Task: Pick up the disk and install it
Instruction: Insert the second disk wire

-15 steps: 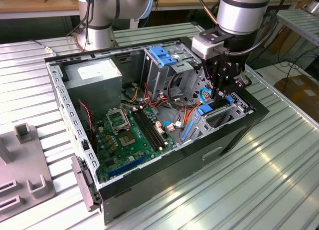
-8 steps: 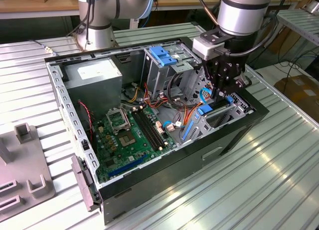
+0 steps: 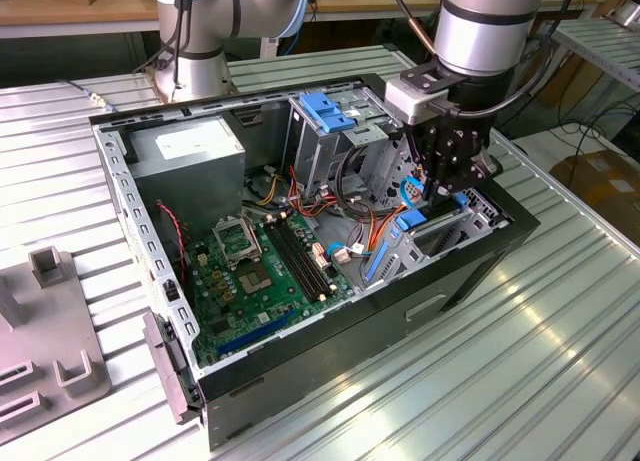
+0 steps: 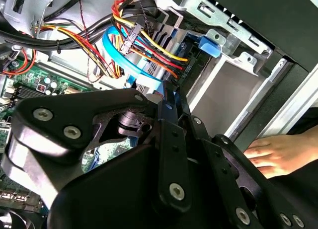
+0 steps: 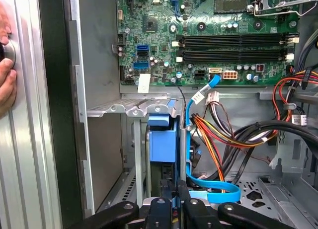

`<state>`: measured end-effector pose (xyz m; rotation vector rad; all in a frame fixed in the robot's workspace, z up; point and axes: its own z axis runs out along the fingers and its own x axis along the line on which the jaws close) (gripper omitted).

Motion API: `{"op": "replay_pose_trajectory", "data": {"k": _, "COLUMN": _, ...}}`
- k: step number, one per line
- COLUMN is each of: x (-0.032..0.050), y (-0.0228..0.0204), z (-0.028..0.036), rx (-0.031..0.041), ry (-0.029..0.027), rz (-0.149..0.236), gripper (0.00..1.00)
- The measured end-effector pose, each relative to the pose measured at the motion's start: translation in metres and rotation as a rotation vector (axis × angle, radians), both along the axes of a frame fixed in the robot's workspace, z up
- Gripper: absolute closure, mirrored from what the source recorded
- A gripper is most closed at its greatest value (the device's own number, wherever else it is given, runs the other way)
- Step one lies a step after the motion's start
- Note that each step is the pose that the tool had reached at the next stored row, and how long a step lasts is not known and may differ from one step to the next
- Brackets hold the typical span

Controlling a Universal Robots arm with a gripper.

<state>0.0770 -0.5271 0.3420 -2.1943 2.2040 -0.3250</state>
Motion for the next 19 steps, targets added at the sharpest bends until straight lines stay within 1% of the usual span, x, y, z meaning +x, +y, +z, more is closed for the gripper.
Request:
{"op": "replay_pose_trajectory", "data": {"k": 5, "x": 0.0000, "y": 0.0000, "z": -0.0020, "rx": 0.0006, "ry": 0.0000, "rz": 0.000, "gripper": 0.84}}
{"op": "replay_pose_trajectory", "data": {"k": 6, "x": 0.0000, "y": 0.0000, "z": -0.0027, "rx": 0.0014, "ry": 0.0001, "rz": 0.000, "gripper": 0.84}}
{"op": "replay_pose_trajectory", "data": {"k": 7, "x": 0.0001, "y": 0.0000, "z": -0.0045, "rx": 0.0053, "ry": 0.0003, "rz": 0.000, "gripper": 0.84}}
{"op": "replay_pose_trajectory", "data": {"k": 9, "x": 0.0001, "y": -0.0001, "z": -0.0058, "rx": 0.0090, "ry": 0.0005, "rz": 0.000, "gripper": 0.84}}
{"op": "replay_pose_trajectory", "data": {"k": 11, "x": 0.0001, "y": -0.0001, "z": -0.0060, "rx": 0.0093, "ry": 0.0005, "rz": 0.000, "gripper": 0.84}}
{"op": "replay_pose_trajectory", "data": {"k": 16, "x": 0.0001, "y": -0.0001, "z": -0.0062, "rx": 0.0099, "ry": 0.0004, "rz": 0.000, "gripper": 0.83}}
{"op": "replay_pose_trajectory", "data": {"k": 17, "x": 0.0001, "y": -0.0001, "z": -0.0058, "rx": 0.0100, "ry": 0.0004, "rz": 0.000, "gripper": 0.76}}
{"op": "replay_pose_trajectory", "data": {"k": 19, "x": 0.0002, "y": -0.0001, "z": -0.0019, "rx": 0.0100, "ry": 0.0004, "rz": 0.000, "gripper": 0.76}}
